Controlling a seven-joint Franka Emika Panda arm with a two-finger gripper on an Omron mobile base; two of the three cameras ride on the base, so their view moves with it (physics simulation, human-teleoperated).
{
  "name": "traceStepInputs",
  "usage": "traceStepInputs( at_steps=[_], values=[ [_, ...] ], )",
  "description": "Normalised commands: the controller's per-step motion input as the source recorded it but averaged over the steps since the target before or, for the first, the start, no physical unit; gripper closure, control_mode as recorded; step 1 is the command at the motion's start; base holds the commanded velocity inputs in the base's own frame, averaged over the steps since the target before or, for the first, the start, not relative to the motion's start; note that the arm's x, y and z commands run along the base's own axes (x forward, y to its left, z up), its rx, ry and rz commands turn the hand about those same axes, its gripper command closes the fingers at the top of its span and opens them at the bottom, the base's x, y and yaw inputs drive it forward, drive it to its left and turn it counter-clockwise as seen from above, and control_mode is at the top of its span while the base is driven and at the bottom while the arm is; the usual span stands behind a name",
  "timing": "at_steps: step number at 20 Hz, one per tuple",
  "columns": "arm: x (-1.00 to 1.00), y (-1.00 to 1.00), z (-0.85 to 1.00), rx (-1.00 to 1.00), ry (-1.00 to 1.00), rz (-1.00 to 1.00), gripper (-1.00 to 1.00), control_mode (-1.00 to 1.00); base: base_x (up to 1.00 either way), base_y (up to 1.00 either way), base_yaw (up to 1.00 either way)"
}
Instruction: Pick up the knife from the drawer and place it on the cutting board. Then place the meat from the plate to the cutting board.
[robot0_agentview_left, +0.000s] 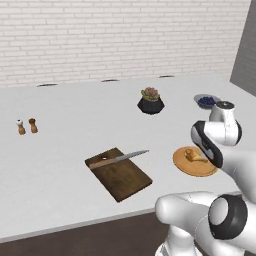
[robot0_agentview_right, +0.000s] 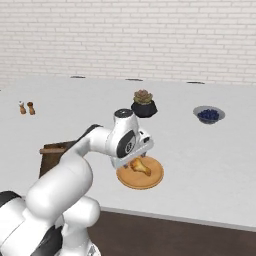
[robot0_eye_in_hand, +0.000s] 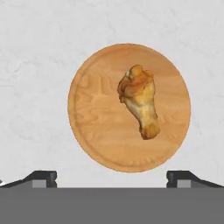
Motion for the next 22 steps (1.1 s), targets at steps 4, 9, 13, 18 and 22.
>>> traceStepInputs(
  at_steps=[4, 9, 13, 18, 22],
  values=[
    [0.06, -0.07, -0.5, 0.03, -0.07, 0.0, -1.0, -1.0, 0.0, 0.0, 0.0],
    [0.46, -0.01, -0.41, 0.02, -0.02, 0.0, -1.0, -1.0, 0.0, 0.0, 0.0],
    [0.81, -0.17, -0.1, 0.02, 0.0, 0.0, -1.0, -1.0, 0.0, 0.0, 0.0],
    [0.55, -0.26, -0.09, 0.02, 0.05, 0.0, -1.0, -1.0, 0.0, 0.0, 0.0],
    [0.01, -0.18, -0.21, 0.05, 0.12, 0.0, -1.0, -1.0, 0.0, 0.0, 0.0]
  ],
)
